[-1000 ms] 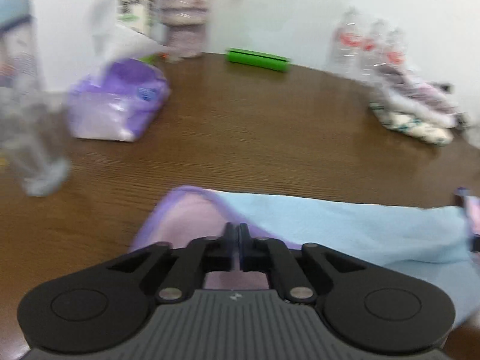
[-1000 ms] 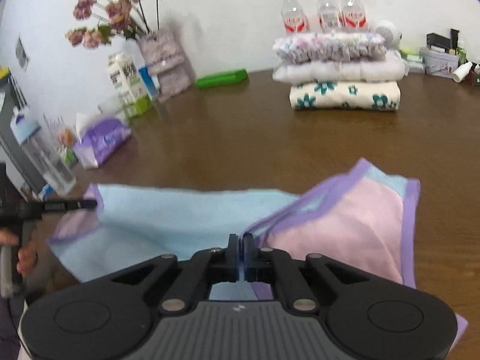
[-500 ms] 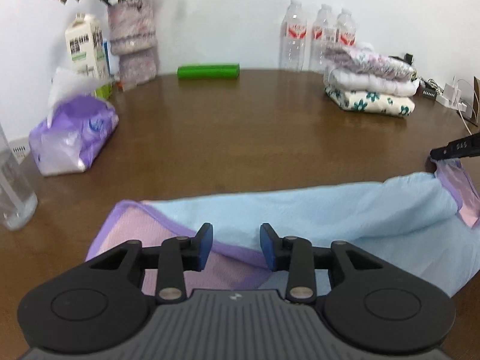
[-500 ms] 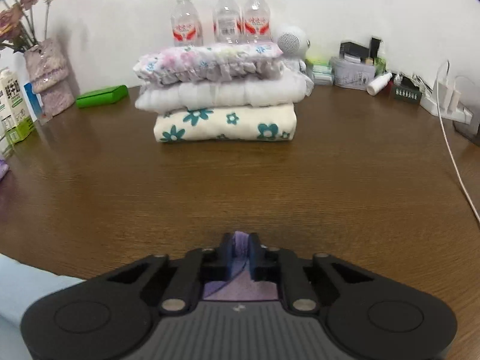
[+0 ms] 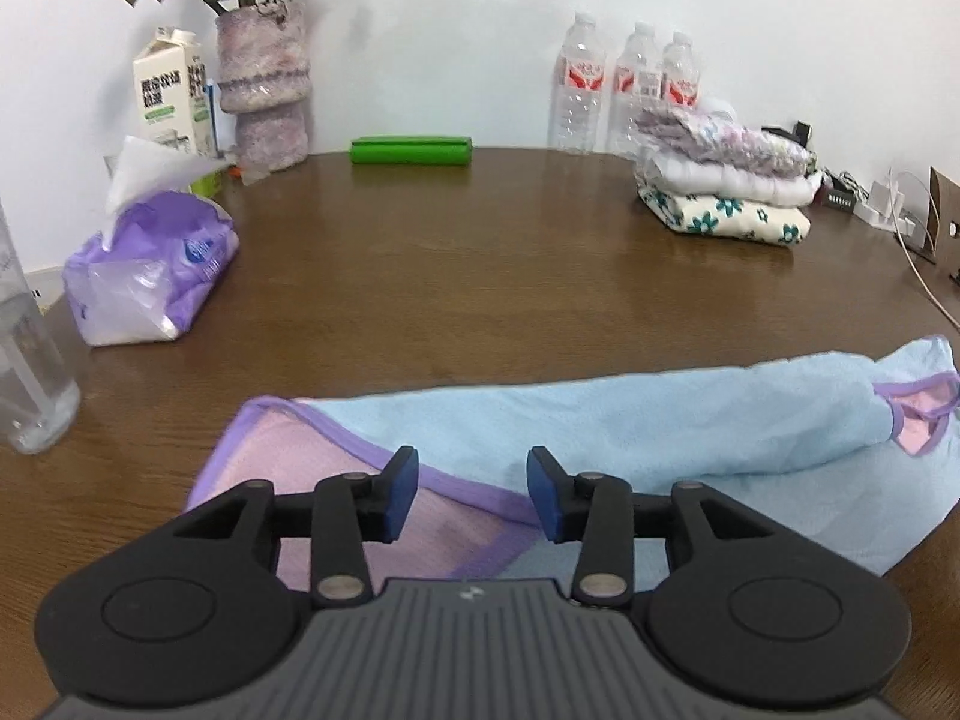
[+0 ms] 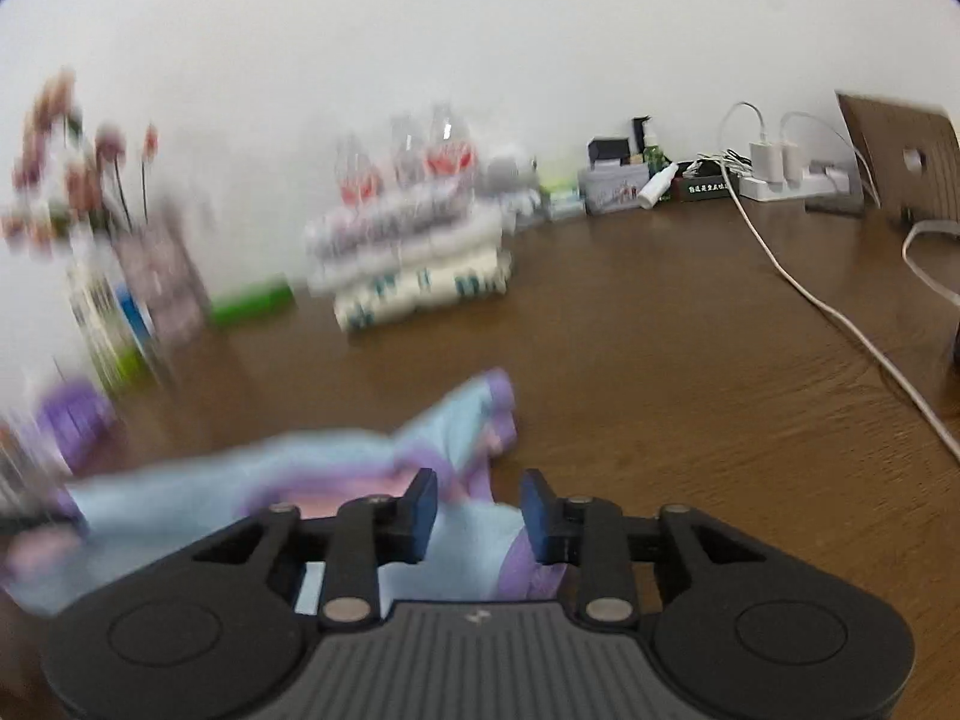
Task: Fold clothes
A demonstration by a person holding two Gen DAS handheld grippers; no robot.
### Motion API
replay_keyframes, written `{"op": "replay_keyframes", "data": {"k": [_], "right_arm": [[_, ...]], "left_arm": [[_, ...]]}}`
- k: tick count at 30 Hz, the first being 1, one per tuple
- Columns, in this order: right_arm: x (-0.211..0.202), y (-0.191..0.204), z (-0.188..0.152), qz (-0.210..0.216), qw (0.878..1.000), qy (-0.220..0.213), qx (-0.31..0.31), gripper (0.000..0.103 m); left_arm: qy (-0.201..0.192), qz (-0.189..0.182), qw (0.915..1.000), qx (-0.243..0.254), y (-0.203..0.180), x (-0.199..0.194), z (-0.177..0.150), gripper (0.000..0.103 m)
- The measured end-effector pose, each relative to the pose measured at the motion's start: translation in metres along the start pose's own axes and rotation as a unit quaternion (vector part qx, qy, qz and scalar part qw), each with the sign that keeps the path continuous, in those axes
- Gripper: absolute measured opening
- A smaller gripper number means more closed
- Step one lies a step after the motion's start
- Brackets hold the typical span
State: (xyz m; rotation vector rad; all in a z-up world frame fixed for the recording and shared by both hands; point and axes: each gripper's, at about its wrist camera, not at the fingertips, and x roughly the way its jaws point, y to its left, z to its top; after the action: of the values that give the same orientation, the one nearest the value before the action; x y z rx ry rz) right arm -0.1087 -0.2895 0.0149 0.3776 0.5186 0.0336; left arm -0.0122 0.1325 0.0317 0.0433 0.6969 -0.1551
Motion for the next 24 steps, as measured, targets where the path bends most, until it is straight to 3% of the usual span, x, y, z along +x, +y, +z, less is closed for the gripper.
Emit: {"op": "replay_keyframes", "data": {"k": [3,5,7,10,11,13,15,18,20,23,24], "right_arm": [[0.032,-0.023,0.024,0.017,0.995,0.040,0.091,0.042],[0.063,-0.034,0.029,0.038,0.984,0.097,0.147,0.038],[0.083,-0.037,0.025,0.062,0.974,0.126,0.176,0.003],[0.070,-0.031,0.026,0.122,0.975,0.052,0.178,0.001],[0.065,-0.032,0.025,0.123,0.976,0.031,0.177,0.001],[0.064,-0.040,0.018,0.087,0.982,0.026,0.168,0.003],[0.072,-0.046,0.009,0.046,0.986,0.062,0.149,0.005],[0.058,-0.032,0.006,0.026,0.996,0.046,0.070,0.026],[0.044,-0.021,0.009,0.009,0.999,0.044,0.016,0.034],[0.026,-0.012,0.015,-0.011,0.998,0.033,-0.044,0.029],[0.024,-0.006,0.017,-0.005,0.998,0.031,-0.063,0.021]], "left_arm": [[-0.003,0.005,1.0000,-0.002,0.001,0.000,0.001,0.047],[0.002,0.008,1.0000,-0.003,-0.001,0.002,-0.001,0.048],[0.008,0.012,0.9999,-0.006,-0.001,0.004,-0.004,0.048],[0.017,0.016,0.9997,-0.010,-0.001,0.008,-0.009,0.048],[0.021,0.018,0.9996,-0.012,-0.001,0.009,-0.010,0.048],[0.021,0.017,0.9996,-0.012,0.000,0.009,-0.012,0.048],[0.020,0.015,0.9996,-0.011,0.001,0.009,-0.012,0.048],[0.019,0.018,0.9996,-0.011,0.005,0.005,-0.012,0.048],[0.016,0.022,0.9995,-0.013,0.007,-0.001,-0.013,0.046],[0.003,0.012,0.9997,-0.021,0.012,-0.017,-0.012,0.047],[-0.001,0.011,0.9997,-0.022,0.012,-0.021,-0.012,0.047]]}}
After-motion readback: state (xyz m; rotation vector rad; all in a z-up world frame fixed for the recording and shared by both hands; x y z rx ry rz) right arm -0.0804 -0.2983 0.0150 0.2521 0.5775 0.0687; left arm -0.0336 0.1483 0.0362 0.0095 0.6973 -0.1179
